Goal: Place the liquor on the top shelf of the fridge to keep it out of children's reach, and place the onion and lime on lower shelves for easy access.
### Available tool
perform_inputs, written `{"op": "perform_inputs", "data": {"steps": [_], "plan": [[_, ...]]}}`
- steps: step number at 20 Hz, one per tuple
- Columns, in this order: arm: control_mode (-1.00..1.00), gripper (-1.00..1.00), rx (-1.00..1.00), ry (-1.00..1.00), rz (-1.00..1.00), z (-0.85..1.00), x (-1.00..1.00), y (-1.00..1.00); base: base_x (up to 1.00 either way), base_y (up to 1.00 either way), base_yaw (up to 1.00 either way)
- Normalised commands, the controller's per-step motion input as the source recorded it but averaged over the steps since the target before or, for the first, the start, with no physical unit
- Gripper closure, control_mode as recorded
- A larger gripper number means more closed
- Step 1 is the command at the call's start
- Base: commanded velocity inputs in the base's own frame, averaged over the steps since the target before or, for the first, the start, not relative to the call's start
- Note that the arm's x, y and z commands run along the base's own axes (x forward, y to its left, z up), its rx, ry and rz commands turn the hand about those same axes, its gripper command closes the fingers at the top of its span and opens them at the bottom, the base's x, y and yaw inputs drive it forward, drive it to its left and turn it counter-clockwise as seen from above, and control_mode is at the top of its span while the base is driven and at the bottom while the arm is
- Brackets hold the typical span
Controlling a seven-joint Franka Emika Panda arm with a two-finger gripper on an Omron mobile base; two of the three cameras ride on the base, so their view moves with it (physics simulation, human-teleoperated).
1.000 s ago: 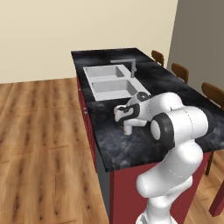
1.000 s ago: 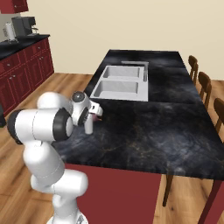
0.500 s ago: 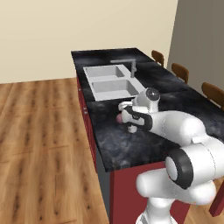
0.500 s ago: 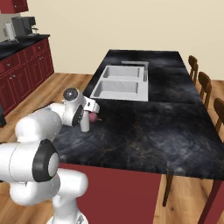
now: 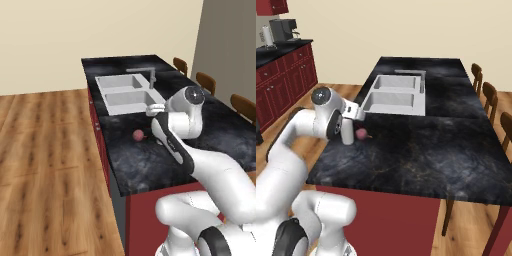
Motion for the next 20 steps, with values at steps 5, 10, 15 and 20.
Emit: {"op": "perform_inputs", "data": {"steps": [5, 10, 15, 20], "plan": [[-1.0, 1.0, 0.0, -0.13, -0.05, 0.8, -0.88, -0.11, 0.0, 0.0, 0.0], [-1.0, 1.0, -0.02, -0.13, -0.01, 0.49, -0.95, 0.0, 0.0, 0.0, 0.0], [-1.0, 1.0, -0.02, -0.06, 0.0, 0.38, -0.93, 0.0, 0.0, 0.0, 0.0], [-1.0, 1.0, -0.01, -0.03, 0.0, 0.42, -0.85, 0.0, 0.0, 0.0, 0.0]]}}
